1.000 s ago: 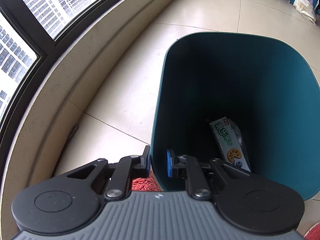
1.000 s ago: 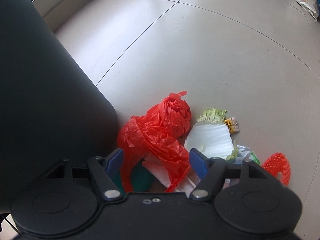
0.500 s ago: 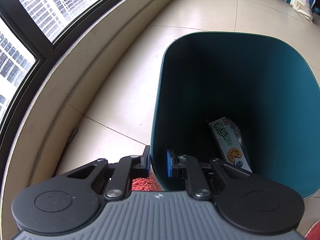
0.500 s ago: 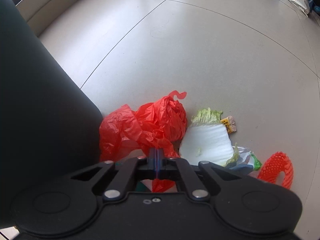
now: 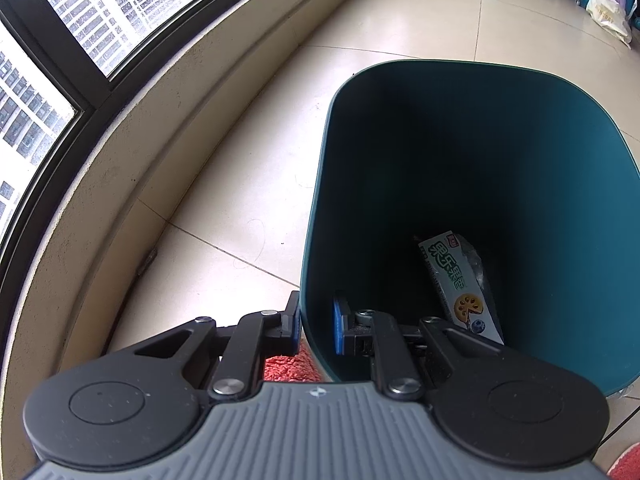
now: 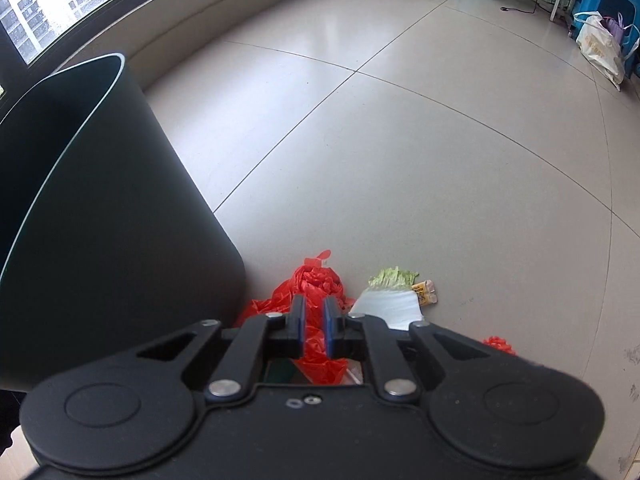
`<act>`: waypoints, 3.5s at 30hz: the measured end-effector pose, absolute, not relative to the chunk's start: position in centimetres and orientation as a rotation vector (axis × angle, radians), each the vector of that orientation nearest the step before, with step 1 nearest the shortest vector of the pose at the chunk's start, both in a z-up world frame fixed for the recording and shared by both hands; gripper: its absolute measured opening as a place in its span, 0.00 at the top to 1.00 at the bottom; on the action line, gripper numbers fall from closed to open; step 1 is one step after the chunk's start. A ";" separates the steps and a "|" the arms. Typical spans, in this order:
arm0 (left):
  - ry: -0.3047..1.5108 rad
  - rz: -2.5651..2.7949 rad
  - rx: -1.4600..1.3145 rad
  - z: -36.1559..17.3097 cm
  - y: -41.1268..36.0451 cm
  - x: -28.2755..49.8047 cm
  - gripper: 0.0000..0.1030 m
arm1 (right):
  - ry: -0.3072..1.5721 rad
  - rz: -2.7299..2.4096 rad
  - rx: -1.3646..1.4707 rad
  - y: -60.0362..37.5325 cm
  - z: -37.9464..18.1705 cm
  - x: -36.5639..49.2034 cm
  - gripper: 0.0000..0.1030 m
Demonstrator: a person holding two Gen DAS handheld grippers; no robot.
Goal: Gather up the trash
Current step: 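Grasp the red plastic bag with the right gripper, then lift the red bag over the teal bin and release it inside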
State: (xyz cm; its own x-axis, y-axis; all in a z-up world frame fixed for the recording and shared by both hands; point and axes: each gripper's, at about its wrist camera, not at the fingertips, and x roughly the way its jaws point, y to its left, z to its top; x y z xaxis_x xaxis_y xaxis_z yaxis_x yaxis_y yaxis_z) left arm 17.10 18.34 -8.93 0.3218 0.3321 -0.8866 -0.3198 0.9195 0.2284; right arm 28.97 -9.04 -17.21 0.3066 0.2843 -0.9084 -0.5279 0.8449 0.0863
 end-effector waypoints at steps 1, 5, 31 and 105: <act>1.166 0.428 0.011 -8.9 18.3 17.1 0.86 | 1.152 0.551 -0.251 -8.9 -18.0 29.0 0.79; 1.163 0.421 0.020 -8.9 18.2 17.2 0.86 | 1.229 0.553 -0.267 -8.2 -22.4 29.5 0.55; 1.156 0.412 0.045 -9.1 18.2 17.0 0.86 | 1.120 0.505 -0.237 -9.4 -20.7 29.0 1.00; 1.159 0.379 0.000 -9.5 18.9 16.6 0.86 | 1.063 0.721 -0.540 7.3 -10.3 19.7 0.86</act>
State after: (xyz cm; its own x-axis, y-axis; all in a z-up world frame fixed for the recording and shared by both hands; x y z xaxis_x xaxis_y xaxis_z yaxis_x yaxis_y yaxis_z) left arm 16.65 18.93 -9.51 0.3444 0.2918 -0.8923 -0.2921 0.9366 0.1936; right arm 19.72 7.29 -10.29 0.3001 0.2664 -0.9159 -0.7530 0.6557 -0.0560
